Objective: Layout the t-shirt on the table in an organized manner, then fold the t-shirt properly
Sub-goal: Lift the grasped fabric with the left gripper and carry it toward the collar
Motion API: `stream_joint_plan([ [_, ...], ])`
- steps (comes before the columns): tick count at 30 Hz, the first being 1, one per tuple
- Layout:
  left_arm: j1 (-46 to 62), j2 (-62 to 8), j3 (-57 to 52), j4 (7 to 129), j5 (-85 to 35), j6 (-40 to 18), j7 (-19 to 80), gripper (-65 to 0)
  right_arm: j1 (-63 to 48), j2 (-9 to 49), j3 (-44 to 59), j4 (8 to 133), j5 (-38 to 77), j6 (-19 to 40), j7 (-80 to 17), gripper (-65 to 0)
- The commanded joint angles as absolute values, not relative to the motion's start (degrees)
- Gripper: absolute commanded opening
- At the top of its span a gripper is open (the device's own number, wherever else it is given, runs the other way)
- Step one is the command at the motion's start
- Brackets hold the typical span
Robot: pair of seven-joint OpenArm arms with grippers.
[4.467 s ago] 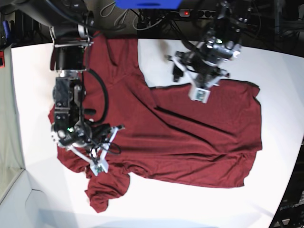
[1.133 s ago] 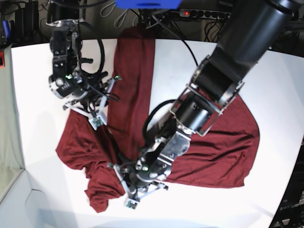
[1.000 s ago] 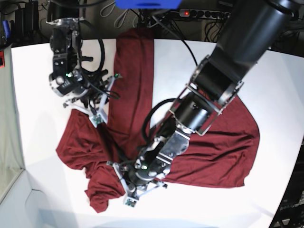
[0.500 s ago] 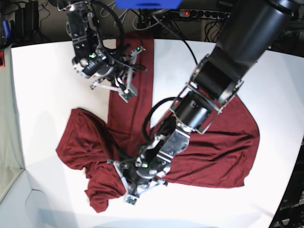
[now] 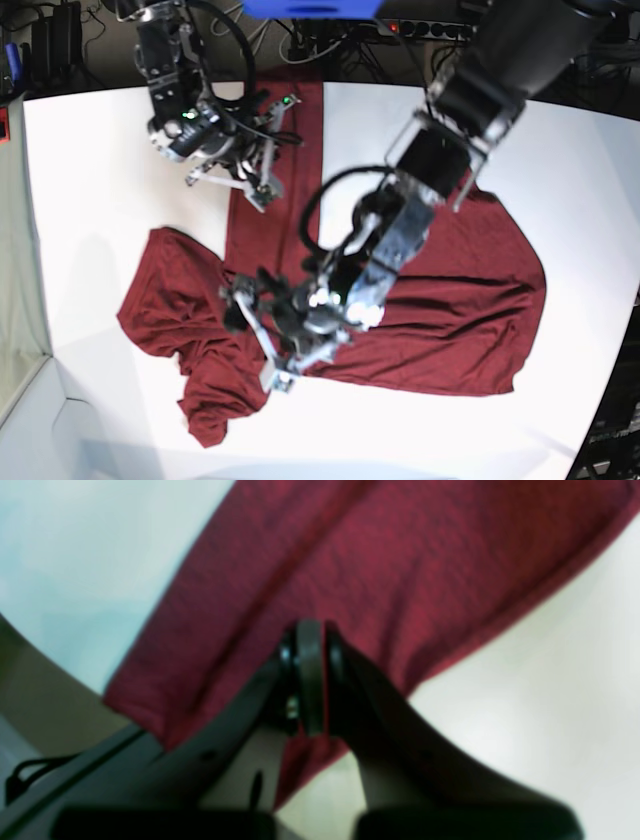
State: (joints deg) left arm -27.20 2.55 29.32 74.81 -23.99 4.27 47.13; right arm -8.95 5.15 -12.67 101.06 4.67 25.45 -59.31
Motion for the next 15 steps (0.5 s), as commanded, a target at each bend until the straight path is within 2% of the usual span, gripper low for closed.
stream_joint_plan([
  [1,-26.24,2.95,28.53,78.37,-24.04,4.18,47.87,-16.5,-8.22,6.20,-11.30,102.64,4.53,25.63,-57.71,-65.0],
  [4,-18.68,2.77,28.26,84.70,-23.96,4.00,50.33,-16.5,-8.13,8.40,-7.52,103.25,4.53,25.63,-56.75,-65.0],
  [8,-12.35,0.84,28.97,86.73,-23.96,4.00,50.15,-16.5,-7.69,11.38,-3.74,103.16,4.88,25.63,-56.40,-65.0],
  [15,-8.75,-1.63,33.10,87.16,-24.22,4.09,50.59,-16.5,-6.64,14.20,-2.86,103.08,4.62,25.63,-54.46,-65.0],
])
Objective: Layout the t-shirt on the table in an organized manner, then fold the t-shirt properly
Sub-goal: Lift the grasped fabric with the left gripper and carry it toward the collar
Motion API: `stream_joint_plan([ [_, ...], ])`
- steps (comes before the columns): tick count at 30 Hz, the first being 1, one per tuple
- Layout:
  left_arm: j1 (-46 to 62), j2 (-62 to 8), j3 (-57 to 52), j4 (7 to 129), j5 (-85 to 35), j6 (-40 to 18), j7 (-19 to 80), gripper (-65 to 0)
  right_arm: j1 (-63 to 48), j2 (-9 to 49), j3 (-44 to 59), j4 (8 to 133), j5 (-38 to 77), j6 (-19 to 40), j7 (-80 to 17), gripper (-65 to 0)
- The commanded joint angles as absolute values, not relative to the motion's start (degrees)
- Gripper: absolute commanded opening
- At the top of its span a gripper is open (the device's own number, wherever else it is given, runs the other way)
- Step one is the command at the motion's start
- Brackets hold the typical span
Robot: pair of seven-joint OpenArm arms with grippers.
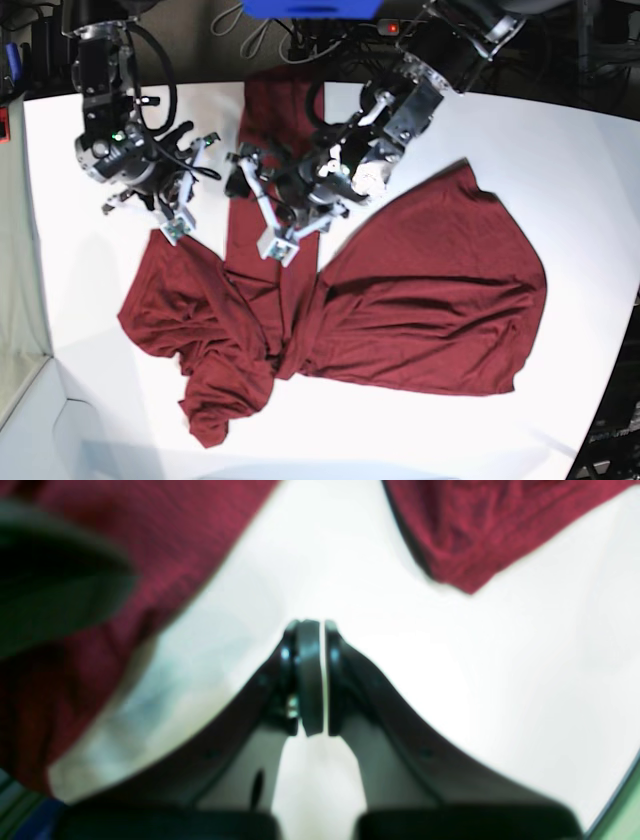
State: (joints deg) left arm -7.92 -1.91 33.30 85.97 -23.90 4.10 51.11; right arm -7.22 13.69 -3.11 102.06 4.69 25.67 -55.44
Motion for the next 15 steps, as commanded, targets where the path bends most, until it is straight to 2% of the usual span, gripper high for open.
stream_joint_plan([
  [1,-8.66,-2.15,33.45,87.25,-24.48,4.09,50.59,-16.5,-6.64,14.20,-2.86,103.08,4.53,25.63,-54.46,-65.0],
  [6,-6.37,-4.00,34.77,87.96,-24.57,4.18,50.68,-16.5,-6.55,14.29,-2.77,103.08,4.44,25.63,-54.29,-65.0],
  [15,-2.95,-4.09,34.95,89.01,-24.04,4.18,50.68,-16.5,-3.03,14.90,5.05,102.20,4.79,25.63,-54.37,-65.0],
])
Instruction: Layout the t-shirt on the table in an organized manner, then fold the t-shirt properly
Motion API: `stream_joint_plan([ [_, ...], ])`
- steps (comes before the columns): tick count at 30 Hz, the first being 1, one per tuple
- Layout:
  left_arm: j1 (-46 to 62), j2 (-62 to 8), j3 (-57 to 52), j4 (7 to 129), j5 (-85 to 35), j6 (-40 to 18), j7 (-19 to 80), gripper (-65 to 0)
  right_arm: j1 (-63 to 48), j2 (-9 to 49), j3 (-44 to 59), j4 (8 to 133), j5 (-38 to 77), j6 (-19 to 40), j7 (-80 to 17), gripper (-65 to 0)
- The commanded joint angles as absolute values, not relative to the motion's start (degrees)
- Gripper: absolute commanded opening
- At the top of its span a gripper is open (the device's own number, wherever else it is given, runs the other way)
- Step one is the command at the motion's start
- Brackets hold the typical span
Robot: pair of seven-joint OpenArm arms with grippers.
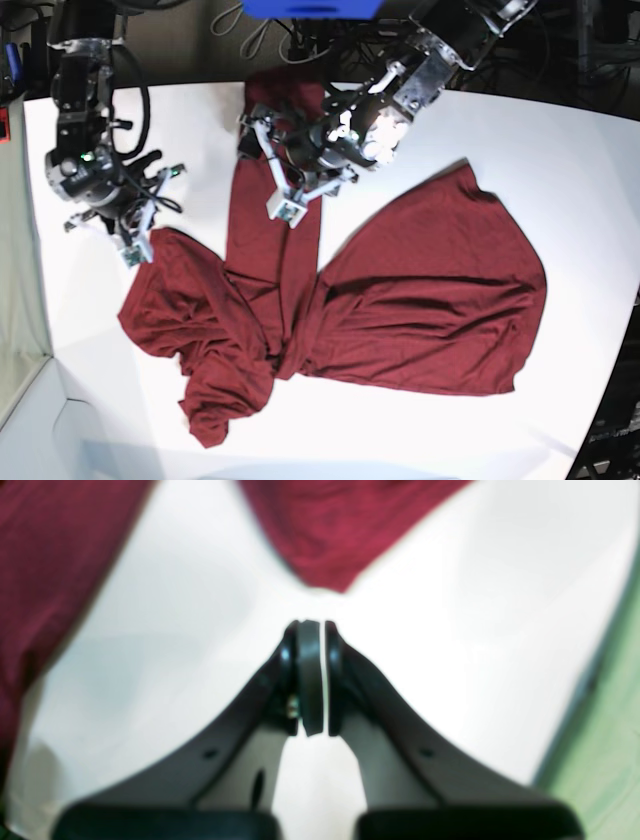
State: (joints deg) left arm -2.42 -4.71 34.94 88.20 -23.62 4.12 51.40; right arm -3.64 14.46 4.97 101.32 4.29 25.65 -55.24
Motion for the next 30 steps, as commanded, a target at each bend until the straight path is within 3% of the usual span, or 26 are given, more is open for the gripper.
stream_joint_plan([
  [1,-2.59,-4.09,35.21,88.92,-24.04,4.18,50.68,-16.5,-2.95,14.90,5.32,102.20,4.79,25.63,-54.37,-65.0],
  [9,-3.65,-4.70,40.40,81.80,-23.87,4.26,50.68,-16.6,-2.42,14.81,5.58,102.29,4.62,25.63,-54.46,-65.0],
  [19,-5.14,-17.19,39.96,82.68,-24.22,4.26,50.68,-16.6,-0.66,14.64,5.49,102.20,4.79,25.63,-54.55,-65.0],
  [30,-14.20,-24.04,39.96,82.15,-23.96,4.26,50.68,-16.6,3.12,11.65,5.32,94.81,4.88,25.63,-54.29,-65.0],
])
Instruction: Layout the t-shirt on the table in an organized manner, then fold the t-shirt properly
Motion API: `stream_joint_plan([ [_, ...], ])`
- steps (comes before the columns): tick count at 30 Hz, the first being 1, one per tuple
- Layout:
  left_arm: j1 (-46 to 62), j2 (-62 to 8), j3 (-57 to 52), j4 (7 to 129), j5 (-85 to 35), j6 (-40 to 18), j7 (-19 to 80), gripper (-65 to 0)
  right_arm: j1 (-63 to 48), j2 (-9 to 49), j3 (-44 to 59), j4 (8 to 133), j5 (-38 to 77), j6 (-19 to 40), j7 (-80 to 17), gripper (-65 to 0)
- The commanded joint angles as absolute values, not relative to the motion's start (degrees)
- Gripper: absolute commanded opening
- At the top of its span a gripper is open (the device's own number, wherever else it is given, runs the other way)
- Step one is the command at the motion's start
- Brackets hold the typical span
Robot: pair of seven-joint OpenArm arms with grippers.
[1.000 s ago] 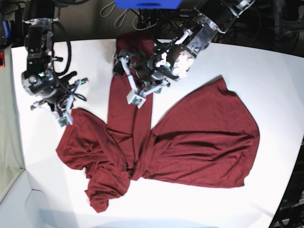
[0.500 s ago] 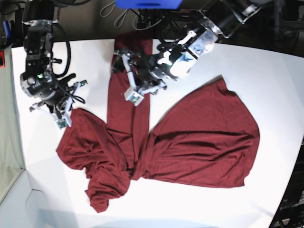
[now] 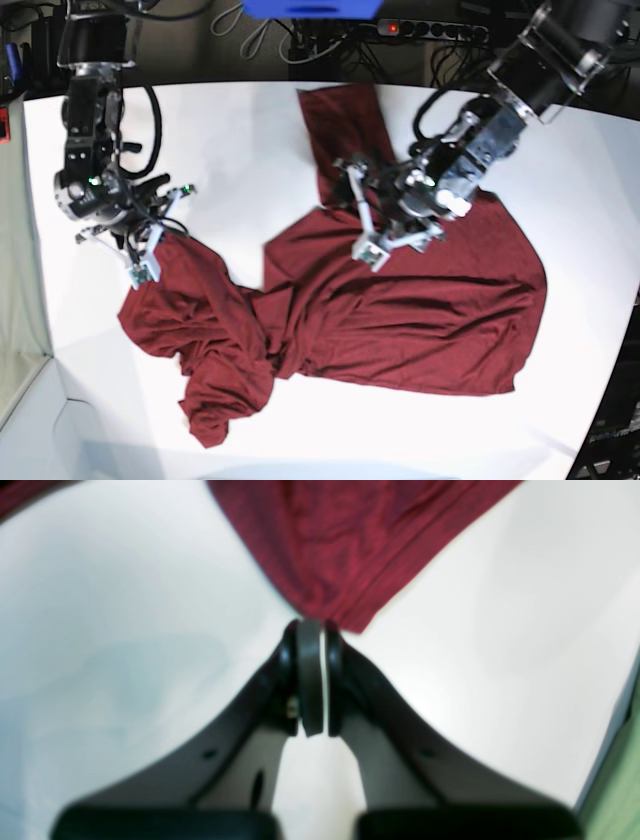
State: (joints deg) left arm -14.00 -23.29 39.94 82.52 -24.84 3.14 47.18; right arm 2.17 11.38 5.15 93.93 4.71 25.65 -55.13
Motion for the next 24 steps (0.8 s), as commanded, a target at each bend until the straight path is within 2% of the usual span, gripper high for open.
stream_joint_plan([
  [1,-14.99,-24.57,39.96,82.07,-23.96,4.26,50.68,-16.6,3.74,11.56,5.32,93.85,4.88,25.63,-54.29,-65.0],
  [8,-18.24,-27.91,36.88,80.92,-23.96,3.82,50.68,-16.6,9.54,11.30,3.03,88.40,4.88,25.63,-54.11,-65.0],
  [18,-18.24,-33.27,31.60,80.75,-23.96,3.74,50.59,-16.6,15.08,10.42,0.13,76.44,4.62,25.63,-48.57,-65.0],
  [24,-18.33,-35.47,31.52,80.40,-23.96,3.74,50.15,-16.6,13.93,13.41,0.48,68.18,4.53,25.63,-41.54,-65.0],
])
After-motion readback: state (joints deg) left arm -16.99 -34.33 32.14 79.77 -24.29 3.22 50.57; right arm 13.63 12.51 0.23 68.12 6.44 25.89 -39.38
